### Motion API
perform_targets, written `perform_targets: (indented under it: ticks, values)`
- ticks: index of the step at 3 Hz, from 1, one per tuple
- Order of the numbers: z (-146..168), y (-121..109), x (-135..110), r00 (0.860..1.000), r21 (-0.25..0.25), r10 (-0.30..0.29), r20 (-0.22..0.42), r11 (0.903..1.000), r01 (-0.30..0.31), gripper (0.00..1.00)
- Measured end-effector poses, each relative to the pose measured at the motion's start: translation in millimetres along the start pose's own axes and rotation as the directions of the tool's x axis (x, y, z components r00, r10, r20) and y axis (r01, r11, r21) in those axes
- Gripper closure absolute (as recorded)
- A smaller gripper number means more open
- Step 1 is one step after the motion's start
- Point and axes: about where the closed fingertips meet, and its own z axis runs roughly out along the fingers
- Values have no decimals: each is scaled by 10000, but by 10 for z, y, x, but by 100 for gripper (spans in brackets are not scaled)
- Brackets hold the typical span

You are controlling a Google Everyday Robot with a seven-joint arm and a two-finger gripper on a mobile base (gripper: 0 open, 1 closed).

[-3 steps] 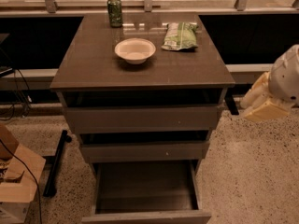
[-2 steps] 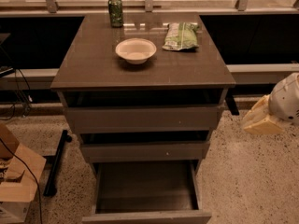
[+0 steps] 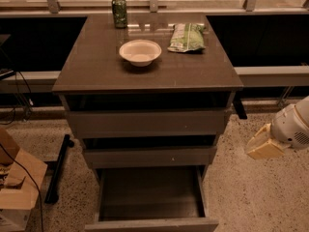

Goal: Close bottom drawer

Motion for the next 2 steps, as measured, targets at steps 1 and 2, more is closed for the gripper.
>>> perform_targets:
  ticks: [1,2]
  values:
    - [185,102,-35,9994,-245,125,332,9996,-117,100]
    - [517,226,98,9915,-646,717,1089,9958,-649,100]
